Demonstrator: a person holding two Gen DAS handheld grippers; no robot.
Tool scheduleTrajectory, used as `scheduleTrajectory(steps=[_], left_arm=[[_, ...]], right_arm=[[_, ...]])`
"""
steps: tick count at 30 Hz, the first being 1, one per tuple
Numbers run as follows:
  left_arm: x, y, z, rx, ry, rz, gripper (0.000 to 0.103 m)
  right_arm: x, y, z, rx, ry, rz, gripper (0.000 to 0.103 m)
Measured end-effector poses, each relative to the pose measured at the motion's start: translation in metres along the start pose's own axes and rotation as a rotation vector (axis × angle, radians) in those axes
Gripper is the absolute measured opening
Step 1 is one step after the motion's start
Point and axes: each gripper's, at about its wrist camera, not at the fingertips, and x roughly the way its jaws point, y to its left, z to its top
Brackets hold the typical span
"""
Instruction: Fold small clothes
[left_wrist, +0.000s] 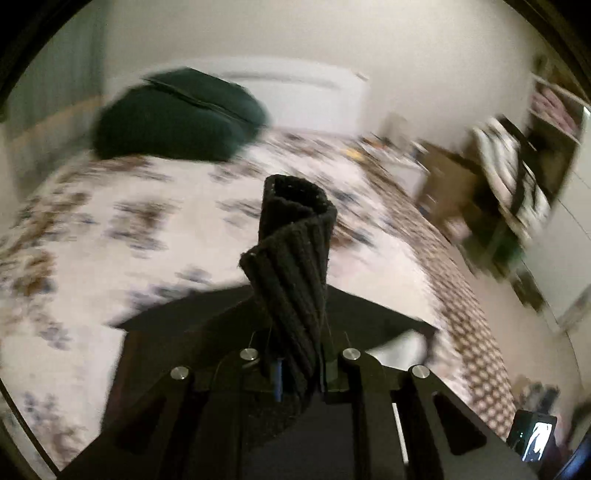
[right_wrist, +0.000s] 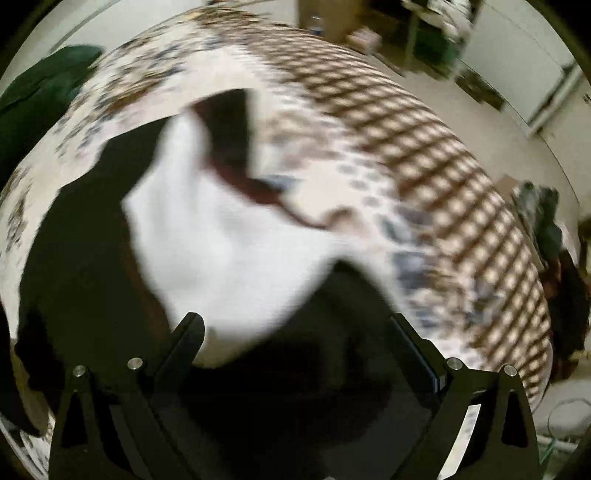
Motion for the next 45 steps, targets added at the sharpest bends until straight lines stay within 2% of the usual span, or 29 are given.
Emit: scheduleTrajectory(steps=[2,5,7,8,9,10,11,12,13,14,17,21,25,28,30,31,32,33,36,38,43,45], left_arm=[[0.026,-0.040,-0.015,0.042,0.057,-0.043,0.010],[0.064,-0.088,-0.042,0.128,0.173,-0.061,0.012],[0.082,-0.098,-0.059,0.160,0.266,-0.073,0.016],[0.089,-0.100,-0.068,0.168,0.308,-0.083,0.018],[0.090,-0.096,-0.075,0.167,0.337,-0.079,0.031],[0.088,-0.088,-0.078,0.152,0.348,-0.074,0.053],[0.083,-0.076,-0.079,0.122,0.352,-0.072,0.068],[0.074,-0.060,-0.078,0.077,0.346,-0.067,0.093],[0.065,-0.042,-0.075,0.037,0.334,-0.056,0.097],[0.053,-0.025,-0.074,-0.003,0.319,-0.046,0.097],[0.027,0.029,-0.072,-0.086,0.276,0.054,0.097],[0.005,0.092,-0.075,-0.148,0.242,0.213,0.097],[0.012,0.126,-0.091,-0.184,0.265,0.293,0.097],[0.021,0.135,-0.099,-0.175,0.271,0.335,0.097],[0.028,0.139,-0.103,-0.161,0.268,0.344,0.097],[0.029,0.140,-0.105,-0.158,0.270,0.345,0.097],[0.032,0.142,-0.105,-0.160,0.271,0.345,0.097],[0.033,0.143,-0.107,-0.161,0.273,0.345,0.097],[0.033,0.148,-0.107,-0.173,0.261,0.344,0.097],[0.036,0.152,-0.109,-0.177,0.269,0.351,0.097],[0.058,0.158,-0.125,-0.122,0.346,0.363,0.097],[0.055,0.157,-0.128,-0.098,0.348,0.348,0.097]], right_arm=[[0.003,-0.035,0.004,0.025,0.011,-0.025,0.100],[0.008,-0.070,0.009,0.044,0.024,-0.051,0.100],[0.012,-0.092,0.011,0.071,0.043,-0.032,0.100],[0.013,-0.103,0.013,0.092,0.052,0.007,0.100],[0.012,-0.110,0.014,0.108,0.058,0.044,0.100],[0.011,-0.115,0.015,0.121,0.064,0.078,0.100],[0.011,-0.122,0.017,0.135,0.069,0.125,0.100],[0.008,-0.127,0.018,0.147,0.071,0.160,0.100],[0.006,-0.131,0.020,0.160,0.071,0.189,0.100],[0.002,-0.134,0.022,0.176,0.067,0.223,0.100],[-0.012,-0.133,0.032,0.212,0.048,0.341,0.100],[-0.018,-0.096,0.053,0.186,0.070,0.505,0.100],[-0.002,-0.042,0.074,0.100,0.093,0.524,0.100],[0.035,-0.015,0.084,0.103,0.176,0.504,0.098],[0.048,0.000,0.088,0.074,0.186,0.497,0.068],[0.047,0.011,0.088,0.023,0.169,0.458,0.044],[0.043,0.018,0.087,-0.024,0.131,0.409,0.014],[0.031,0.027,0.086,-0.097,0.064,0.373,0.007],[0.000,0.028,0.085,-0.159,-0.059,0.317,0.006],[-0.003,0.017,0.093,-0.143,-0.079,0.295,0.005],[0.054,0.014,0.098,-0.152,0.101,0.221,0.007],[0.055,0.013,0.101,-0.147,0.119,0.243,0.015]])
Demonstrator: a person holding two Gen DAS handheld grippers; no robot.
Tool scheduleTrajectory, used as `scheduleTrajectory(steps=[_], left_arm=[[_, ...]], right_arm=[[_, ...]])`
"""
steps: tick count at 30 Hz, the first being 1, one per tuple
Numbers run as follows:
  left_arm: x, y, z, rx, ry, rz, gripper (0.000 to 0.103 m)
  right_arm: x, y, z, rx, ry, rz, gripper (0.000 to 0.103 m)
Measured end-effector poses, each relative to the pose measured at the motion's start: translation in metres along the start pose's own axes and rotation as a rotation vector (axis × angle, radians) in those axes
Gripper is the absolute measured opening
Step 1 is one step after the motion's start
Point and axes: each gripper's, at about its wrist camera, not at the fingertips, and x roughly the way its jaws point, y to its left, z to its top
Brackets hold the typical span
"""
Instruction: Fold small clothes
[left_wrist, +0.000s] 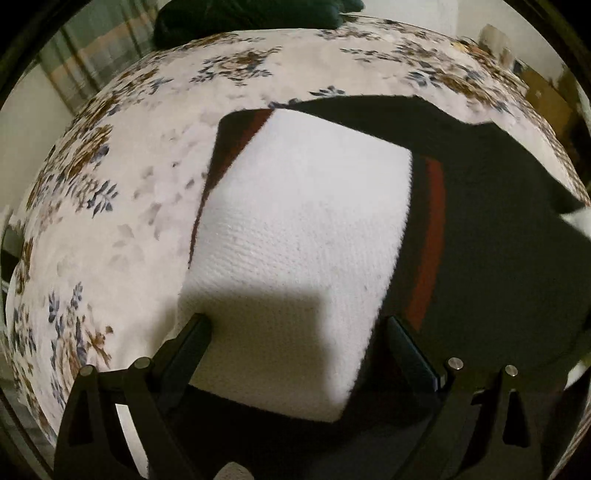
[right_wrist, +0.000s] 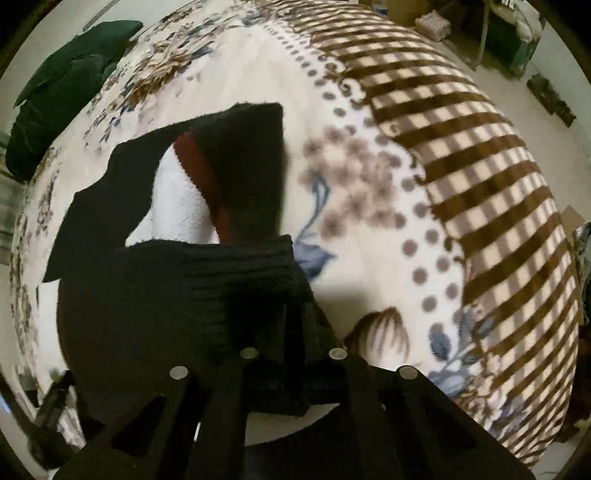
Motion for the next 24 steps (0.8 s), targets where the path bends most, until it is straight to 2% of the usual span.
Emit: scheduleTrajectory(steps=[1,2,4,7,10,13,19,22,24], left_arm=[[-0.004,0.002,-0.002,-0.005,-0.008,-0.014,0.097],[-0.011,0.005,-0.006,-0.015,-0.018,-0.030,0.097],[-0.027,0.013,-0.019,-0.041,-0.025,-0.070,0.097],[-0.059,0.032,-0.053,-0.081,-0.025,-0.104,0.097],[-0.080,0.054,-0.089,-0.121,-0.002,-0.099,0.097],[-0.091,0.080,-0.135,-0.165,0.055,-0.077,0.097],[-0.076,0.116,-0.213,-0.205,0.176,-0.035,0.097],[-0.069,0.130,-0.240,-0.212,0.190,-0.037,0.097],[-0.059,0.138,-0.254,-0.230,0.198,-0.078,0.097]], right_arm=[[-0.005,-0.003,0.000,0.015,0.001,0.028,0.027],[-0.012,-0.007,-0.001,0.037,-0.006,0.083,0.048],[-0.029,-0.019,-0.009,0.064,-0.036,0.154,0.072],[-0.052,-0.037,-0.038,0.066,-0.055,0.176,0.075],[-0.066,-0.055,-0.085,0.057,-0.031,0.183,0.085],[-0.071,-0.080,-0.139,0.065,0.024,0.159,0.085],[-0.053,-0.122,-0.245,0.113,0.137,0.118,0.085],[-0.043,-0.140,-0.282,0.156,0.146,0.100,0.085],[-0.034,-0.152,-0.308,0.186,0.161,0.097,0.085]])
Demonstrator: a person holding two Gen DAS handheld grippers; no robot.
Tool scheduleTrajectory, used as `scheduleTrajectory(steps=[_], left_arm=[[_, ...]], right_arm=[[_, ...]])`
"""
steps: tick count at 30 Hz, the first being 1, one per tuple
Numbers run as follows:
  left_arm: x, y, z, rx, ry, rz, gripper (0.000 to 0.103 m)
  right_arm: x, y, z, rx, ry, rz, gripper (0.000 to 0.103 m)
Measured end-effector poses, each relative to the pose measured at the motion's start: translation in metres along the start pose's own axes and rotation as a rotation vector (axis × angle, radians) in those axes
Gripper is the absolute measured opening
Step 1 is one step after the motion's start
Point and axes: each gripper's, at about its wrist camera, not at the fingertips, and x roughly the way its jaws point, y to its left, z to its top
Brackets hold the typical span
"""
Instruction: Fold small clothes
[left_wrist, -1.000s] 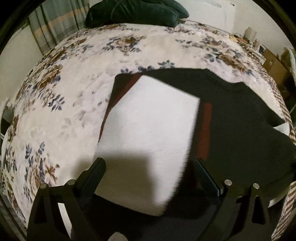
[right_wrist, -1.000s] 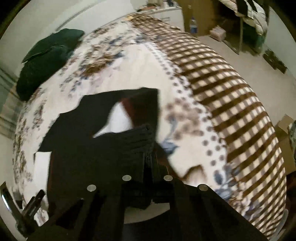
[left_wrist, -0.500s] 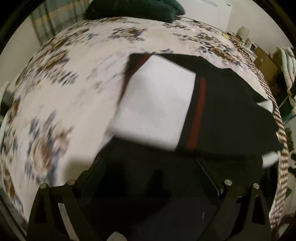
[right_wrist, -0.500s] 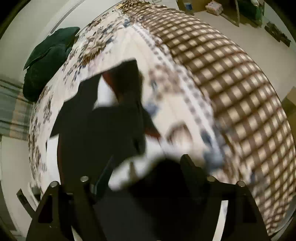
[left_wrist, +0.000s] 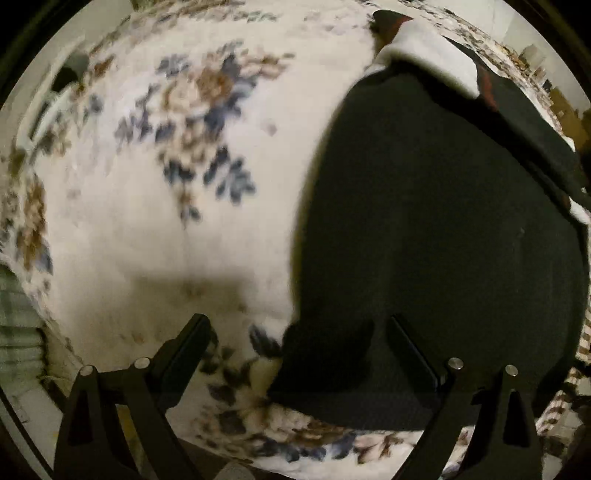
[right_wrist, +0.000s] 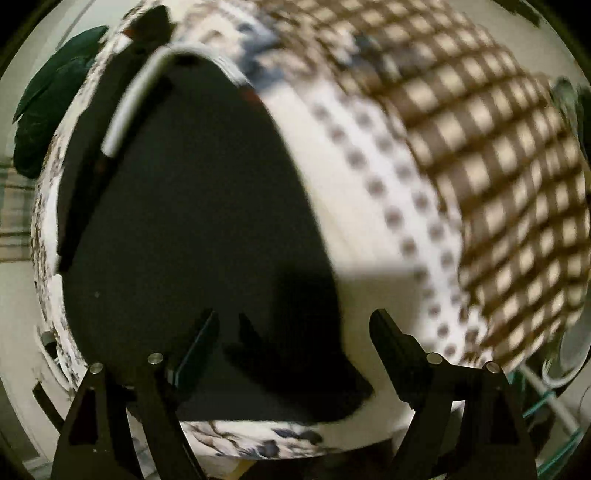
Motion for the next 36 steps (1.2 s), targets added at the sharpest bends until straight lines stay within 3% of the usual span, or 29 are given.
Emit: scheduleTrajectory(steps=[2,6,8,9,10,11,12,13,14,18,23,26,31,34,36], left_arm=[[0.011,0.006,-0.005,-0.011,0.012,-0.023,0.097],[0.033,0.012,-0.008,-0.067,0.050,-0.153,0.097],[0.040,0.008,-0.009,-0.071,0.058,-0.195,0.095],[0.042,0.004,-0.010,-0.055,0.066,-0.210,0.086],[0.044,-0.001,-0.011,-0.030,0.066,-0.197,0.065],[0.042,-0.006,-0.013,-0.001,0.049,-0.185,0.053],[0.040,-0.011,-0.015,0.024,0.028,-0.210,0.029],[0.038,-0.014,-0.016,0.034,0.021,-0.227,0.015],[0.034,-0.019,-0.019,0.053,0.007,-0.234,0.014],[0.012,-0.026,-0.021,0.069,-0.050,-0.248,0.012],[-0.031,-0.020,-0.008,0.005,-0.091,-0.340,0.011],[-0.069,-0.027,0.013,-0.032,-0.133,-0.422,0.011],[-0.129,-0.045,0.088,-0.103,-0.225,-0.649,0.011],[-0.143,-0.067,0.148,-0.121,-0.280,-0.718,0.011],[-0.147,-0.083,0.186,-0.115,-0.322,-0.713,0.011]], right_arm=[[0.010,-0.010,-0.014,0.017,0.014,-0.015,0.085],[0.033,-0.029,-0.039,0.052,0.057,0.021,0.084],[0.040,-0.031,-0.051,0.055,0.049,0.072,0.076],[0.041,-0.029,-0.055,0.052,0.040,0.083,0.072],[0.041,-0.029,-0.057,0.050,0.039,0.088,0.068],[0.040,-0.028,-0.060,0.046,0.032,0.088,0.060],[0.038,-0.028,-0.063,0.046,0.027,0.096,0.052],[0.036,-0.030,-0.063,0.049,0.028,0.117,0.029],[0.035,-0.030,-0.063,0.056,0.033,0.152,0.019],[0.014,-0.027,-0.071,0.035,0.004,0.169,0.017],[-0.026,-0.023,-0.074,0.097,-0.009,0.267,0.016],[-0.062,-0.024,-0.060,0.118,-0.021,0.342,0.015],[-0.129,0.013,-0.026,0.076,-0.083,0.449,0.015],[-0.167,0.054,0.018,0.014,-0.136,0.483,0.015],[-0.182,0.093,0.057,-0.026,-0.169,0.489,0.015]])
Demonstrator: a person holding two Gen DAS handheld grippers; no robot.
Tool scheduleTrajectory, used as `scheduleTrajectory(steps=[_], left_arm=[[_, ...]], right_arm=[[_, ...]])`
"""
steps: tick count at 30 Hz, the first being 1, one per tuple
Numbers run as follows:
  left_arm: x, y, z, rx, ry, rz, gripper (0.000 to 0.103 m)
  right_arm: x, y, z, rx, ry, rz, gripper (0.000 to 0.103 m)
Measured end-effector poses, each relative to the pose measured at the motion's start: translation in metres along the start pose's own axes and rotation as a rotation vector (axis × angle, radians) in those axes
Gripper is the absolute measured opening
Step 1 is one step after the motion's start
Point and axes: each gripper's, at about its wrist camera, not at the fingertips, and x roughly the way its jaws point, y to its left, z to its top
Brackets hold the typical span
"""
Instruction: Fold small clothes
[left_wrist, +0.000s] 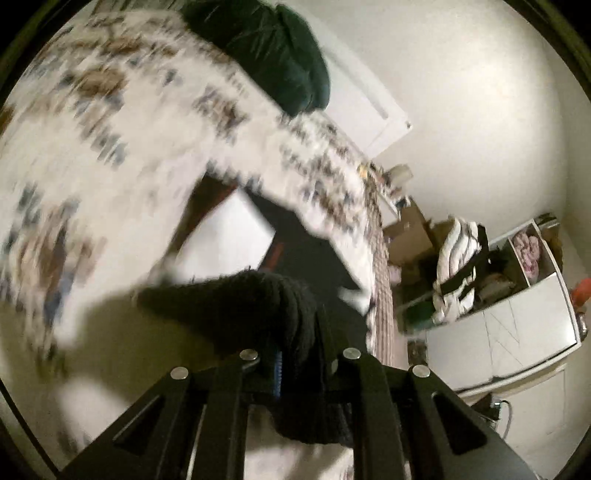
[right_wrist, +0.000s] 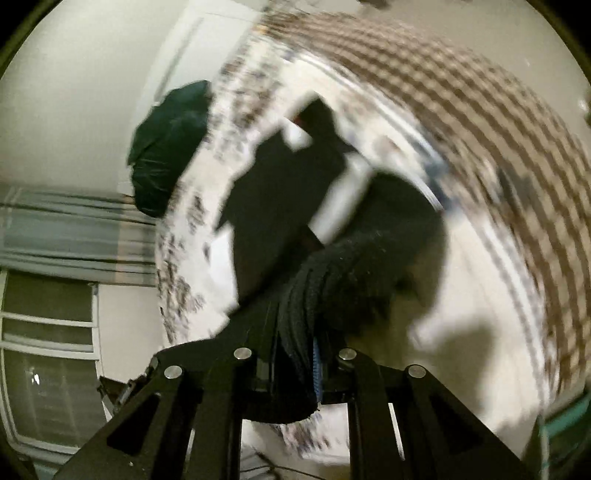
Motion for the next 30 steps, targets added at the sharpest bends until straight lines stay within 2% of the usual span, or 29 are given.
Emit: scheduleTrajectory(steps=[2,6,9,14,17,19,21,23,24,25,28,30], left_arm=[[0.029,-0.010,0.039,0.005,-0.028,0.008,0.011],[0.086,-0.002,0.105,-0.016,-0.057,0.072,0.011],[0.134,0.015,0.137,-0.052,-0.044,0.138,0.011],[0.212,0.047,0.167,-0.063,0.029,0.246,0.011],[0.262,0.068,0.180,-0.080,0.129,0.311,0.012],[0.280,0.087,0.180,-0.155,0.183,0.328,0.016],[0.281,0.099,0.176,-0.224,0.207,0.312,0.021],[0.270,0.101,0.170,-0.240,0.182,0.259,0.036],[0.265,0.099,0.167,-0.231,0.184,0.236,0.056],[0.261,0.097,0.167,-0.215,0.178,0.234,0.075],[0.246,0.081,0.164,-0.158,0.148,0.230,0.079],[0.236,0.069,0.158,-0.087,0.139,0.268,0.084]], right_arm=[[0.012,0.030,0.047,-0.052,-0.023,-0.010,0.015],[0.072,0.090,0.151,-0.118,-0.053,-0.034,0.015],[0.121,0.110,0.221,-0.138,-0.067,-0.060,0.015],[0.205,0.116,0.308,-0.146,-0.039,-0.148,0.014],[0.248,0.106,0.335,-0.147,-0.013,-0.198,0.014],[0.279,0.088,0.350,-0.092,0.030,-0.194,0.016],[0.302,0.071,0.359,-0.041,0.068,-0.177,0.027],[0.305,0.067,0.360,-0.051,0.044,-0.164,0.079],[0.302,0.067,0.357,-0.070,0.022,-0.173,0.088],[0.299,0.069,0.354,-0.090,0.013,-0.173,0.092],[0.289,0.080,0.337,-0.157,0.010,-0.207,0.092],[0.274,0.091,0.319,-0.218,-0.017,-0.232,0.092]])
